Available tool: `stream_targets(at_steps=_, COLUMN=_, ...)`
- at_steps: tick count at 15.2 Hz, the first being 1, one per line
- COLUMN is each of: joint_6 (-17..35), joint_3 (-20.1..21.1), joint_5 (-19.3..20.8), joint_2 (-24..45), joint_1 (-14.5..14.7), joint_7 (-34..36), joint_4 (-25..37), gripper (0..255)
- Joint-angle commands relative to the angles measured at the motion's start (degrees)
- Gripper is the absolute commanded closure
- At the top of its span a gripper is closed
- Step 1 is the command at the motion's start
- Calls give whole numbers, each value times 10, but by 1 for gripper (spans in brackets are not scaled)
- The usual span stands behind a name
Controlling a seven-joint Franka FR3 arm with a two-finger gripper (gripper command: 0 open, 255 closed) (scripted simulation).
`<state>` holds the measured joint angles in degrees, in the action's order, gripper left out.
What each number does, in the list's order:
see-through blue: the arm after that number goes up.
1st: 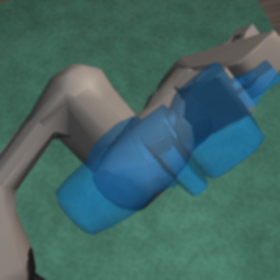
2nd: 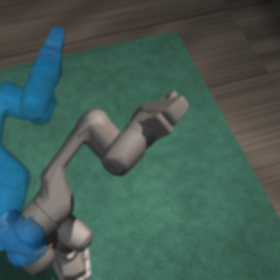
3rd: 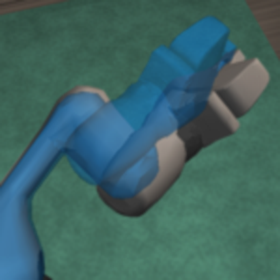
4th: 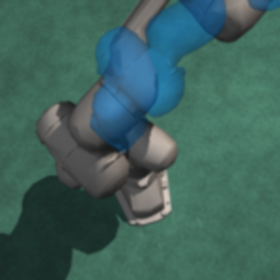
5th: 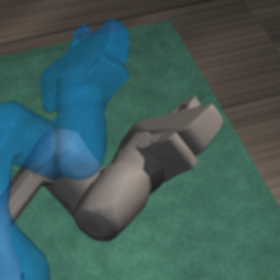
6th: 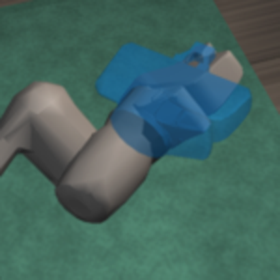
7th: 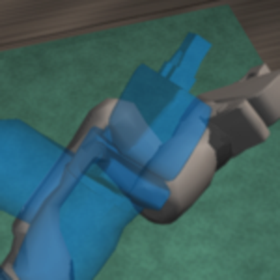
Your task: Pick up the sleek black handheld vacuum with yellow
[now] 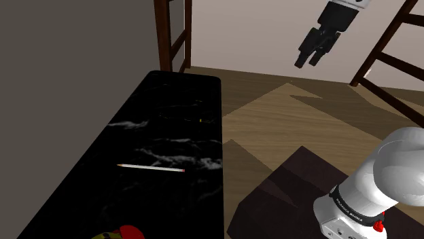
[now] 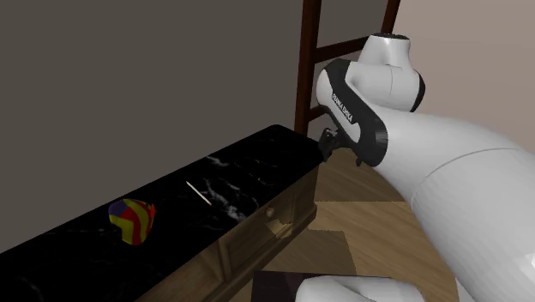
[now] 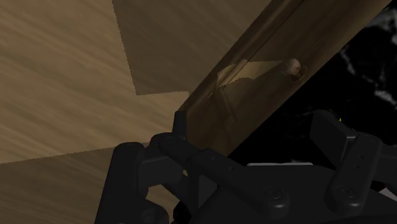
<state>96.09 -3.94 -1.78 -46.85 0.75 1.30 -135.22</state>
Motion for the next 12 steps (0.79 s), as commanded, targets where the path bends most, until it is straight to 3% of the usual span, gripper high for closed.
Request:
stream_targets(at_steps=1, joint_6=0, joint_3=0, joint_5=0, joint_2=0, joint_1=0, joint_7=0, joint_4=0, gripper=0)
stream_targets(at_steps=12, joint_6=130, joint_3=37, joint_5=-12, joint_2=201, joint_1=75, joint_7=-80, joint_4=58, gripper=0)
